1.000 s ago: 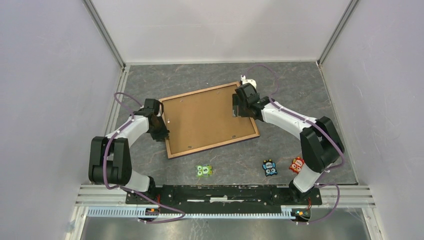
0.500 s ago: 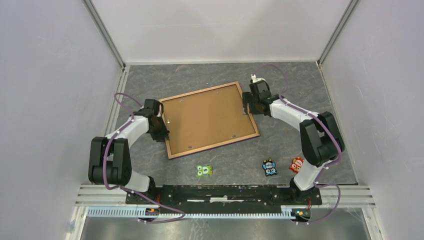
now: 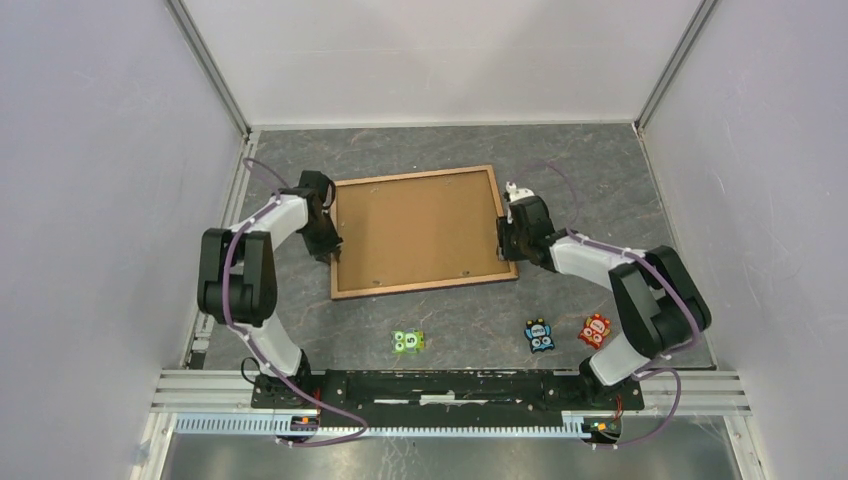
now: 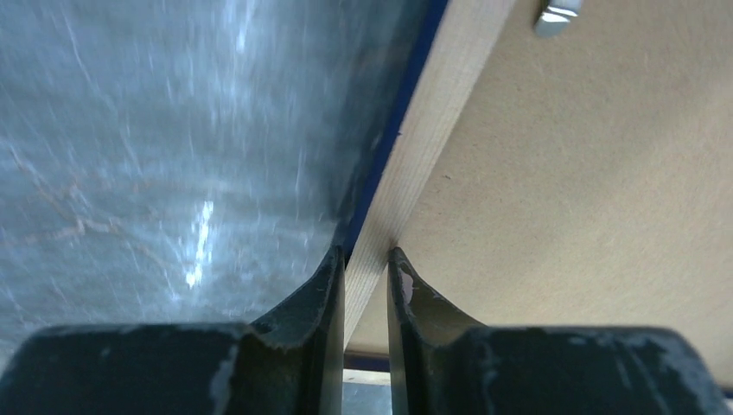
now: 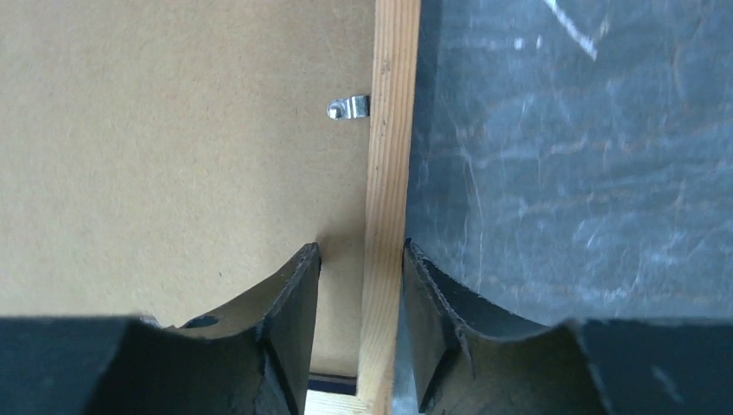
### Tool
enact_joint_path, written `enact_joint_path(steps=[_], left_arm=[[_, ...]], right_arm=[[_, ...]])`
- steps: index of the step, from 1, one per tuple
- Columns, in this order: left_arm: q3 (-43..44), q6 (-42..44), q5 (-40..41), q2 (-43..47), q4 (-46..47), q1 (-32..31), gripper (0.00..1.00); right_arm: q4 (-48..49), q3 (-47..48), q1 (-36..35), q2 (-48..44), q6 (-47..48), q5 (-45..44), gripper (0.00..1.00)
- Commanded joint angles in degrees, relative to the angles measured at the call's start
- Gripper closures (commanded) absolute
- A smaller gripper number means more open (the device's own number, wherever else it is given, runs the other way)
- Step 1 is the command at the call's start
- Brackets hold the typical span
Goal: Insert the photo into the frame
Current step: Adjust the photo frame at the center of the board.
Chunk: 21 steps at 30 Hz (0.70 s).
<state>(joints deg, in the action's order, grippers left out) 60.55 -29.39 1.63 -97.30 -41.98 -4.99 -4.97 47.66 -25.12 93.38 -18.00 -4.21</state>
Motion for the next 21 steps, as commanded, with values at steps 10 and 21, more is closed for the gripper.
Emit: enact_joint_path(steps=[10, 21], left_arm=[[25.0, -5.3, 4.6, -11.9, -0.6, -0.2, 0.15], [-9.8, -19.0, -10.1, 22.0, 5.1, -4.1, 0.13]], right_arm=[[11.7, -17.6, -10.1, -17.0, -11.3, 9.4, 0.4], [3.1, -4.5, -3.3, -14.8, -1.8, 6.5, 0.19]])
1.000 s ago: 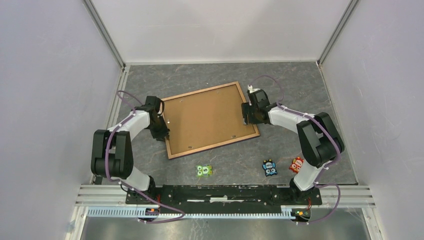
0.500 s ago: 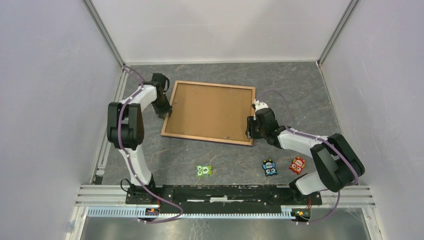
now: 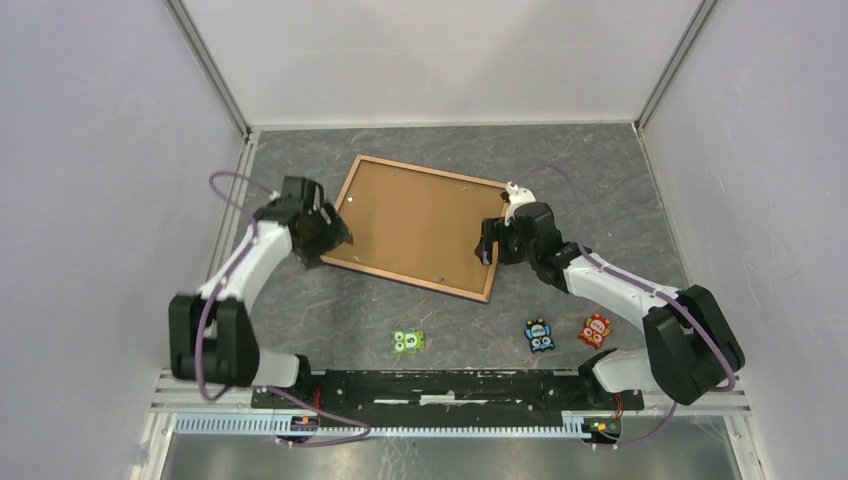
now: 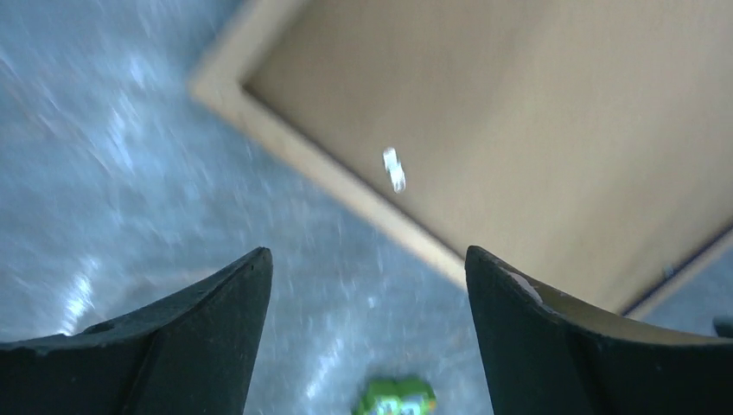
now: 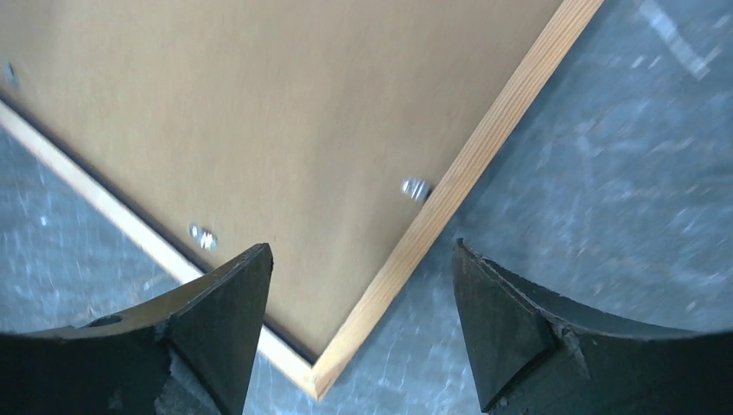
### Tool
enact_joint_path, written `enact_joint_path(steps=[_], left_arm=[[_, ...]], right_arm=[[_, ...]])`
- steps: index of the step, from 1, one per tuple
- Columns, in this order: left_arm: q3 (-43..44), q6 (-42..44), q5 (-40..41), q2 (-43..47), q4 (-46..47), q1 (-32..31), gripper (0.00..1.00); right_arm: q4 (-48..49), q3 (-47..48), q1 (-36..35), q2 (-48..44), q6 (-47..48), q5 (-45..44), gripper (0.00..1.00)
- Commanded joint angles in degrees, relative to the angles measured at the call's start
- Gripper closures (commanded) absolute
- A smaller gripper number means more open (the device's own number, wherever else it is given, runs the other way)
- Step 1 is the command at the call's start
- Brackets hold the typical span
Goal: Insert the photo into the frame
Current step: Adjust the photo frame at the center of the board.
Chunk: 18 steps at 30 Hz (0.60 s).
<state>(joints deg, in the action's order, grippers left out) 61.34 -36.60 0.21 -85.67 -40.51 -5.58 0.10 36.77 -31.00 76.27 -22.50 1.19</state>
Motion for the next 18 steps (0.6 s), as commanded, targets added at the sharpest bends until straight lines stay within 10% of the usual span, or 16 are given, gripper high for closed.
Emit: enact_joint_path(steps=[1, 12, 18], left_arm=[[-14.1, -15.6, -10.3, 12.2, 5.6, -5.0, 0.13], [-20.6, -53.8, -3.9, 10.4, 17.1, -17.6, 0.11], [-16.4, -62.7, -3.9, -0.9, 17.3, -21.1, 0.3]], right_arm=[[-2.2, 7.4, 2.8, 2.9, 2.8, 1.2, 0.2], [-1.8, 1.8, 3.0, -4.4, 0.5, -0.8, 0.21], [-2.3, -1.9, 3.3, -9.5, -0.3, -3.1, 0.21]])
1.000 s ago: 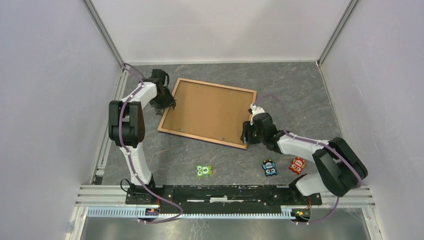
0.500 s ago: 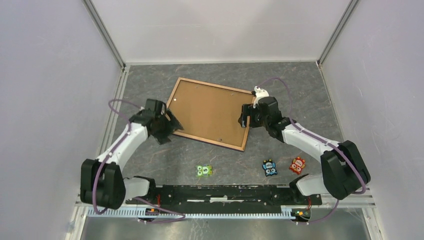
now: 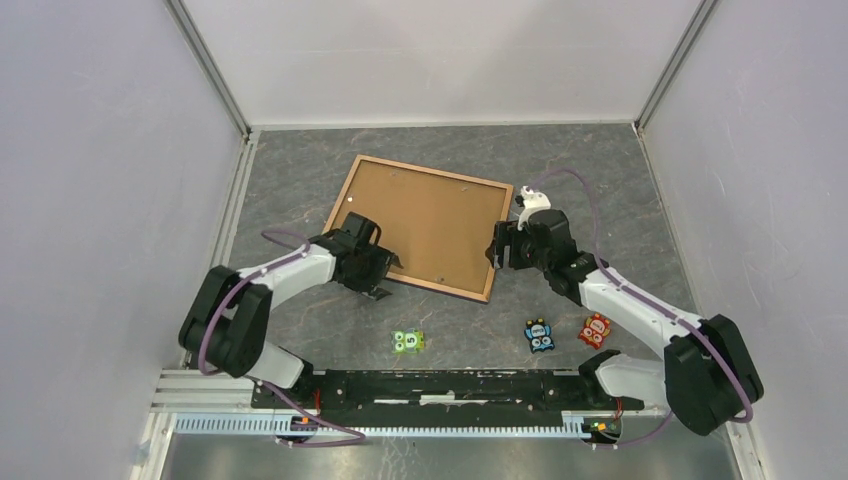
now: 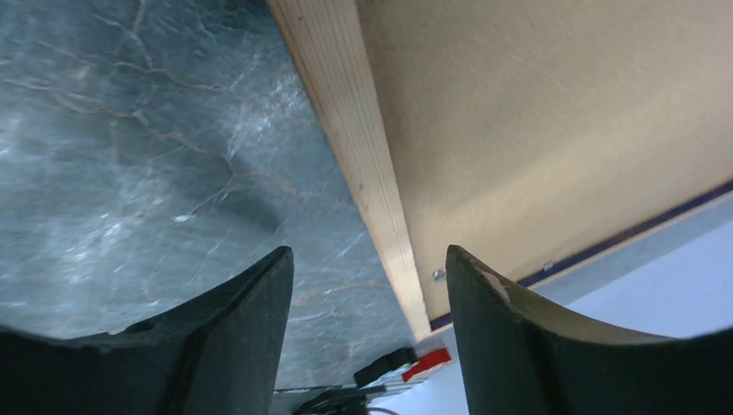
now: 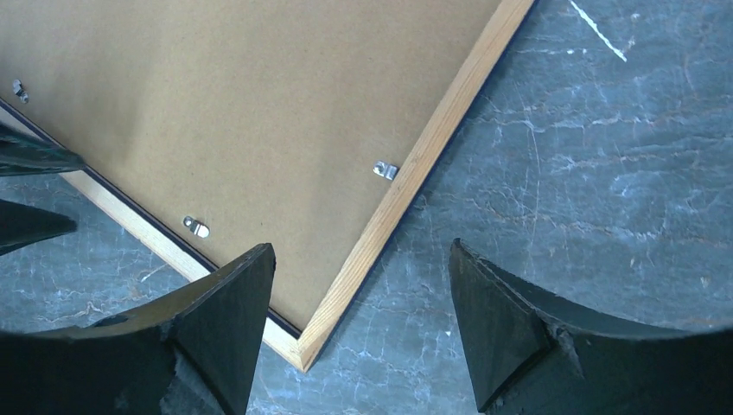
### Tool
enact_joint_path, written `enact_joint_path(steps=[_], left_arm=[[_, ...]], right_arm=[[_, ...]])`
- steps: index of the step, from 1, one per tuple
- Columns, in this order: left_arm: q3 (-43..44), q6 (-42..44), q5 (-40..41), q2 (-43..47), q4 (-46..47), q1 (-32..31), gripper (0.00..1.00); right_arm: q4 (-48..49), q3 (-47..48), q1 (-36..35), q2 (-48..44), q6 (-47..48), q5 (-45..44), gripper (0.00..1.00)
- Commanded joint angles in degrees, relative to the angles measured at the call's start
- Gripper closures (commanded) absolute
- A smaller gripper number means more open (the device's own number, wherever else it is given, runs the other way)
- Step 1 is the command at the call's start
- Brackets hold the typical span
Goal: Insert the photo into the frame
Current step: Adjust the photo frame at the center of the board.
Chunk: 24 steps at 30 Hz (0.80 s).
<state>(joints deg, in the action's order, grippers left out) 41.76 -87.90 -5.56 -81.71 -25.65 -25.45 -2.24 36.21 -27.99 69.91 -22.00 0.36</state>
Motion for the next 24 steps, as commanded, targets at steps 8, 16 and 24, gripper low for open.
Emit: enact_joint_path(steps=[8, 16, 24], left_arm=[[8.0, -3.1, 7.1, -11.5, -1.7, -1.3, 0.68], [15.6, 30.2, 10.8, -17.7, -9.8, 3.7, 0.98], [23.1, 61.4, 8.6, -19.9, -15.2, 8.8, 0.98]], right_arm=[[-0.4, -0.6, 0.5, -2.6, 0.5, -3.7, 0.21], [-4.7, 10.8, 2.7, 8.3, 9.5, -4.0, 0.19], [-6.8, 19.3, 5.8, 18.2, 16.7, -1.8, 0.19]])
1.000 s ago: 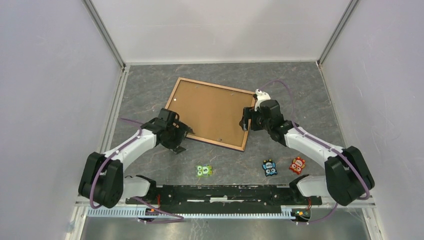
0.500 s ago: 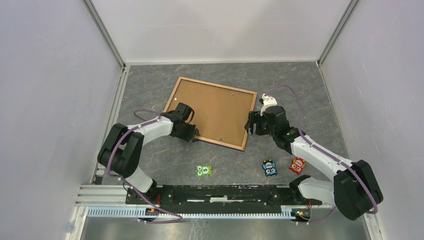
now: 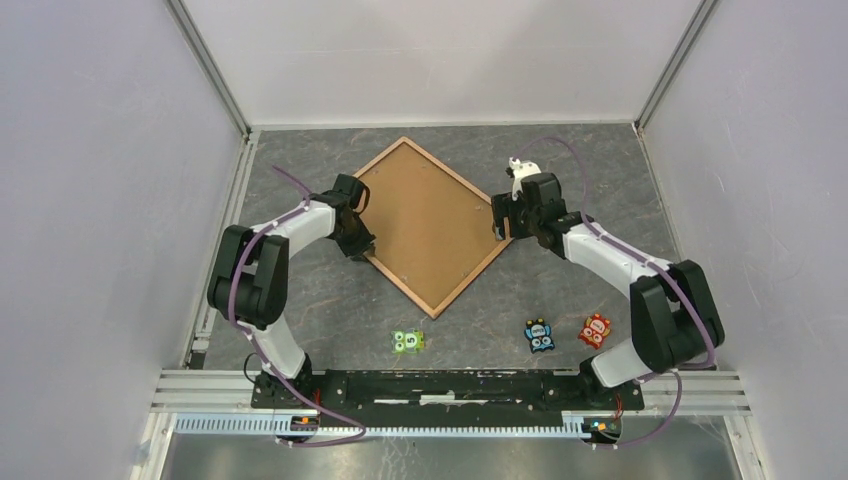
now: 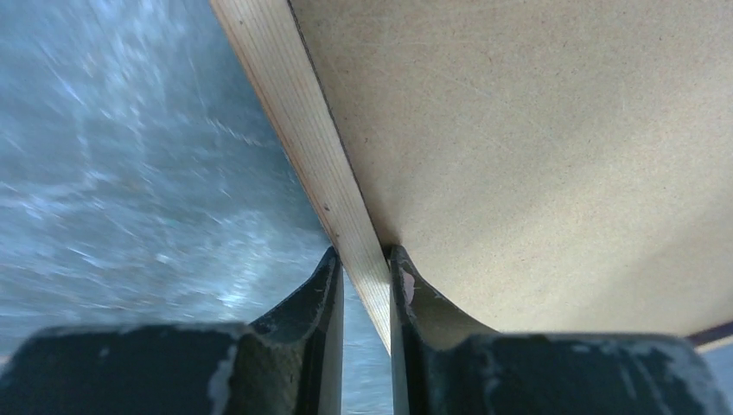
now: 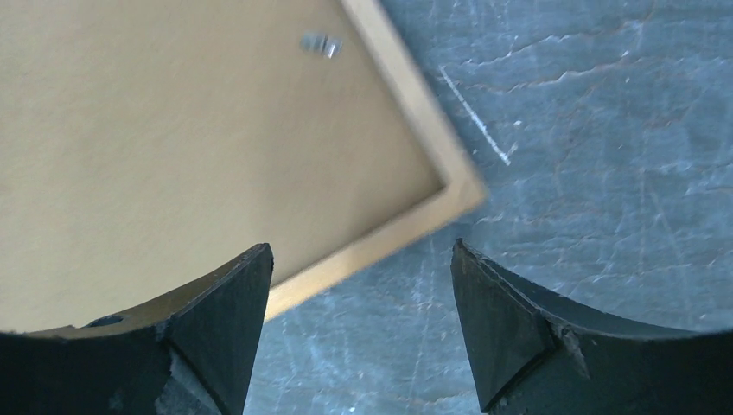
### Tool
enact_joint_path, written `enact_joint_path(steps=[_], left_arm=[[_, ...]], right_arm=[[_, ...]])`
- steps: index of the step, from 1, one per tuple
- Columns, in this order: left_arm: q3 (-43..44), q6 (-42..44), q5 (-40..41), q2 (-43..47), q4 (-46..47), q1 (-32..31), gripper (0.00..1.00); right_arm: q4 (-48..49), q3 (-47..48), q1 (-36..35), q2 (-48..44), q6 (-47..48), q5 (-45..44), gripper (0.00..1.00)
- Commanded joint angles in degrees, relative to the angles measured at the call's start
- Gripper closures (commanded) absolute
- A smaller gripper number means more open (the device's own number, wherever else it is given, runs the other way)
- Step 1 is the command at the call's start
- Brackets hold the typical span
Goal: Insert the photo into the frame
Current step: Adjust the photo frame at the center of the board, then install the photo frame at the center of the board.
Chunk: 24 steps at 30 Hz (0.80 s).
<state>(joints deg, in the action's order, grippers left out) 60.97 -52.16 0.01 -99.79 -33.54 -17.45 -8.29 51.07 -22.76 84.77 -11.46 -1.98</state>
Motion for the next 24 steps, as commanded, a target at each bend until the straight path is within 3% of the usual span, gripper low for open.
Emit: enact_joint_path(steps=[1, 7, 14, 24], left_arm=[[4.9, 27.5, 3.7, -1.9, -8.3, 1.6, 0.98], [7.1, 31.1, 2.9, -1.7, -8.2, 3.6, 0.98], [6.7, 29.1, 2.9, -2.7, -7.6, 5.3, 0.98], [7.3, 27.7, 0.7, -3.9, -6.8, 6.3, 0.98]], right_arm=[[-0.9, 5.4, 0.7, 4.8, 7.3, 0.7, 0.18], [1.1, 10.0, 1.0, 11.6, 10.2, 10.7, 0.2], [3.4, 5.5, 0.5, 11.1, 10.7, 13.9, 0.22], [3.0, -2.0, -4.4, 7.1, 12.8, 9.3, 0.24]])
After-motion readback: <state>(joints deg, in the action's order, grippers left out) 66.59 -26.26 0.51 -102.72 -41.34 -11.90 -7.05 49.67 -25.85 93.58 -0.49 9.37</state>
